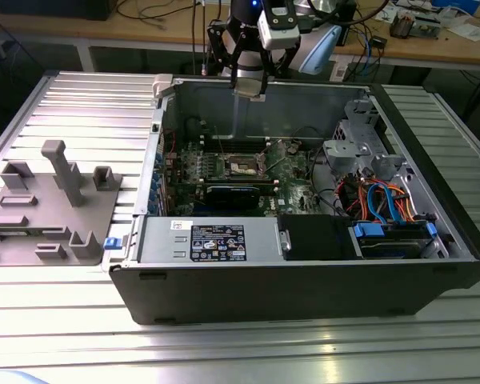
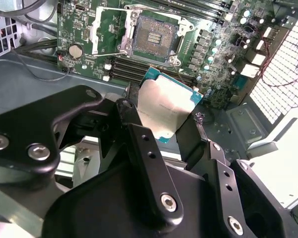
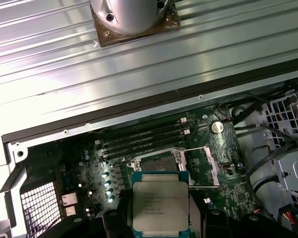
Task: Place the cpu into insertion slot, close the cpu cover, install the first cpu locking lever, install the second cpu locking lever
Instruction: 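Place the cpu into insertion slot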
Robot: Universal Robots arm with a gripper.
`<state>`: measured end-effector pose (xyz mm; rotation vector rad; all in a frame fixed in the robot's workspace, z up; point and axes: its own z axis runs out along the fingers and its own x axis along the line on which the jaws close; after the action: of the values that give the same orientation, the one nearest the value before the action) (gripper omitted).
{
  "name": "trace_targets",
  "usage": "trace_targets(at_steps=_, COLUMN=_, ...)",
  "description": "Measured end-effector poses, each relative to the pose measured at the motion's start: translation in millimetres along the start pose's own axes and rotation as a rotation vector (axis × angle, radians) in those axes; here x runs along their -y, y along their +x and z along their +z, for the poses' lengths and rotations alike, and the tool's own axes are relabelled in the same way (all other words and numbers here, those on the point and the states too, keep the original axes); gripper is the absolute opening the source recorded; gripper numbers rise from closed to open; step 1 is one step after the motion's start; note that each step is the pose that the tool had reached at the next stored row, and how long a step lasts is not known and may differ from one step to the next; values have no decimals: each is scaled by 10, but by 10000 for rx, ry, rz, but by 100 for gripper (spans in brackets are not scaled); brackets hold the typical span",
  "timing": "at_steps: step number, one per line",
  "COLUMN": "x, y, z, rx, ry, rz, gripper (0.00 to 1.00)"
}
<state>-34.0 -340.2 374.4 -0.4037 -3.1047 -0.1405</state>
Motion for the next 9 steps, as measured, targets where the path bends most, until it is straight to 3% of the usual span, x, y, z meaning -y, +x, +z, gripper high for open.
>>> trace_targets(at_steps=9, x=0, y=0, z=6, rx=58, ry=-13, rz=663, gripper=54)
